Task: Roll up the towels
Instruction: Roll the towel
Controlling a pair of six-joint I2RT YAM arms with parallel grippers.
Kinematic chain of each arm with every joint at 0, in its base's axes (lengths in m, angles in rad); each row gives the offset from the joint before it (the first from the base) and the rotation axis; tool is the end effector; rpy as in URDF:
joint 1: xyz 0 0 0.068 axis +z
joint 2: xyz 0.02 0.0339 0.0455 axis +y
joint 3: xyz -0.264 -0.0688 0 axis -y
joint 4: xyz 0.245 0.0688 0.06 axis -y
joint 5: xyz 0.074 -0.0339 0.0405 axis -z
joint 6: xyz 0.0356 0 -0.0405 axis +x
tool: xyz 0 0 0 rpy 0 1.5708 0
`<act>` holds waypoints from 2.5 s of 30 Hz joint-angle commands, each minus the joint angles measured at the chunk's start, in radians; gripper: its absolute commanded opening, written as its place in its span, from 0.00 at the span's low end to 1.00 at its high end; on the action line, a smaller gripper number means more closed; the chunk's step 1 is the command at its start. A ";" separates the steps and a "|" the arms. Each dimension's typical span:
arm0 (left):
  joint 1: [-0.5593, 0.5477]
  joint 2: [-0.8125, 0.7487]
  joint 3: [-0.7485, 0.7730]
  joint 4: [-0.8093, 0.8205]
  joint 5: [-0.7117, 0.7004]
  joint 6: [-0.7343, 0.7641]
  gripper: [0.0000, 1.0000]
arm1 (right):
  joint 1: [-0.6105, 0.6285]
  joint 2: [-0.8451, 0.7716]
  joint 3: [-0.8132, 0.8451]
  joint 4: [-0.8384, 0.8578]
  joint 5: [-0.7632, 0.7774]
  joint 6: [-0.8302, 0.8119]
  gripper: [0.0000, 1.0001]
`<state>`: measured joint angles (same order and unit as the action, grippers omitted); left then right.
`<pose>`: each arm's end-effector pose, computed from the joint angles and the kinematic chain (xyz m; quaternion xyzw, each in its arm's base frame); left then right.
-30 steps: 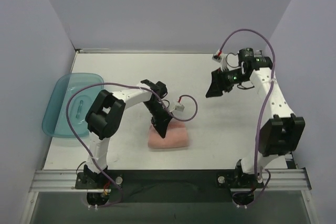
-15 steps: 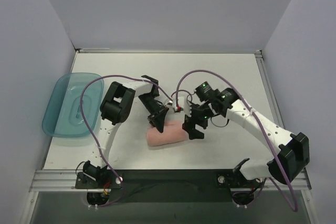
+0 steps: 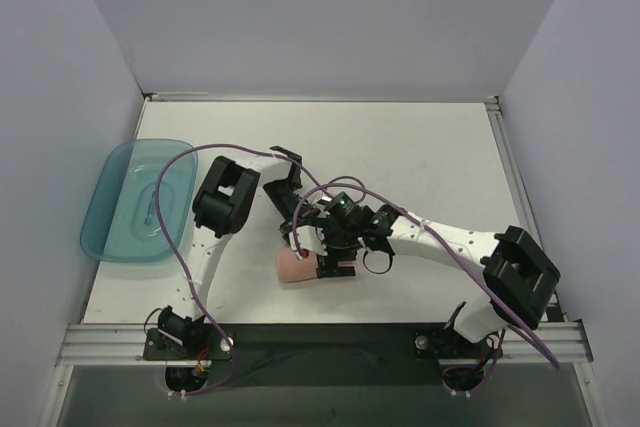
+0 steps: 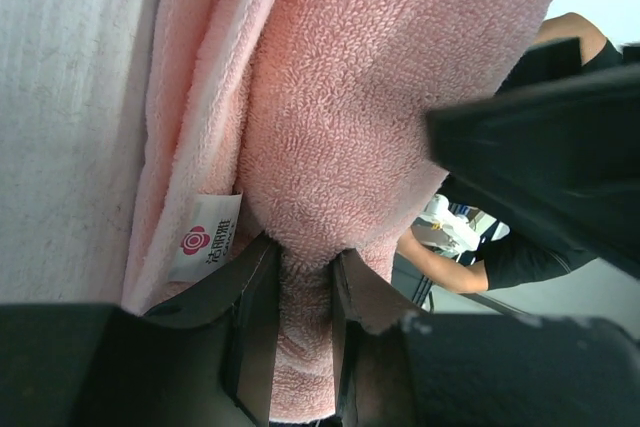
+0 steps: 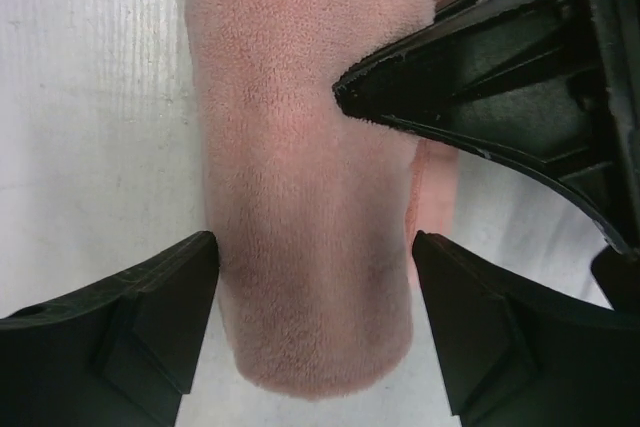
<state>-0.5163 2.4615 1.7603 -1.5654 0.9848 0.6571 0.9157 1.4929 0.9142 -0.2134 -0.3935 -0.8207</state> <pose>0.3255 -0.2189 0.0954 -0.3244 -0.7791 0.4645 0.2684 0.1795 0.2561 0.2169 -0.7404 0.5297 0.1983 0.3633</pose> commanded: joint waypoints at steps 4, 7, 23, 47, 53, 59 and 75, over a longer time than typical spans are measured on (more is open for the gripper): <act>-0.004 0.048 -0.053 0.189 -0.238 0.064 0.34 | -0.021 0.092 0.000 0.001 -0.062 -0.011 0.45; 0.012 0.005 -0.102 0.237 -0.218 0.038 0.43 | -0.064 0.130 0.070 -0.114 -0.192 0.055 0.11; 0.357 -0.577 -0.150 0.467 -0.101 -0.100 0.67 | -0.170 0.381 0.284 -0.391 -0.458 0.169 0.00; -0.006 -1.466 -0.828 0.791 -0.618 0.059 0.91 | -0.244 0.808 0.629 -0.696 -0.653 0.222 0.00; -0.253 -1.432 -0.913 0.895 -0.764 0.090 0.96 | -0.267 0.912 0.724 -0.787 -0.683 0.210 0.00; -0.338 -1.368 -0.959 1.018 -0.788 0.160 0.97 | -0.290 0.968 0.762 -0.824 -0.702 0.219 0.00; -0.401 -1.132 -1.050 1.323 -0.789 0.259 0.97 | -0.307 1.073 0.864 -0.851 -0.667 0.310 0.00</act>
<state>-0.9096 1.3025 0.7174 -0.3508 0.1822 0.8799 0.6064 2.4939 1.7760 -1.1385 -1.3022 -0.5045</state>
